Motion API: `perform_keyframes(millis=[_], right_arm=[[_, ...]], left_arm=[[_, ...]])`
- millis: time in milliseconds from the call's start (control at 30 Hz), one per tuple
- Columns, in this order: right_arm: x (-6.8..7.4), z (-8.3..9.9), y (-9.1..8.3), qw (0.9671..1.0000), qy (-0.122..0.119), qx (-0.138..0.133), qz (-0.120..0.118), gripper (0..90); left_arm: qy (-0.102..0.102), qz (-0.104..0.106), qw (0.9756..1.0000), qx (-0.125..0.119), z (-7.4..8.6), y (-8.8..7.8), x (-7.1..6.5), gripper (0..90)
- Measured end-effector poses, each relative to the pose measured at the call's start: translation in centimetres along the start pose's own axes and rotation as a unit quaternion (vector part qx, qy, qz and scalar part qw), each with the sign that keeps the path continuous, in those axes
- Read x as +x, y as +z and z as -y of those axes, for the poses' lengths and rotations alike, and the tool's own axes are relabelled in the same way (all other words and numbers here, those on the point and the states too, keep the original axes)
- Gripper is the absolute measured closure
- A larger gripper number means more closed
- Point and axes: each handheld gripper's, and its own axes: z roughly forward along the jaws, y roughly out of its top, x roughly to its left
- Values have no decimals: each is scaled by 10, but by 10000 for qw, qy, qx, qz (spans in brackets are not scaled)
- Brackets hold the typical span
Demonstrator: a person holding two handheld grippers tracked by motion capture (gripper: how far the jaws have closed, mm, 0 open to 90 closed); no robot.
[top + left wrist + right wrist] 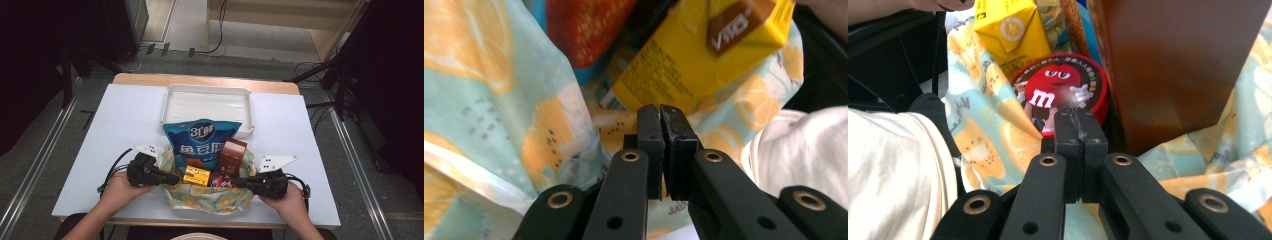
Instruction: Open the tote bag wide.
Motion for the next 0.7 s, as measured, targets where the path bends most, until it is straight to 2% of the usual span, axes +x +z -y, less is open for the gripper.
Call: perform_keyframes(millis=[167,300,367,433,567,700], right_arm=[[0,7,2,10000,-4,28,-63,900],[-3,15,4,9999,-101,49,-105,900],[-4,19,6,9994,-312,77,-109,900],[-4,21,9,9987,-473,74,-185,900],[-8,24,14,9987,-386,204,-272,900],[-12,26,18,9979,-480,357,-240,900]], left_arm=[[23,32,10000,16,4,4,2,882],[31,120,9999,-82,9,6,6,882],[173,108,9998,-56,10,8,8,882],[189,139,9997,-51,11,9,10,882],[416,161,9990,-44,13,13,11,878],[324,167,9993,68,14,17,15,876]])
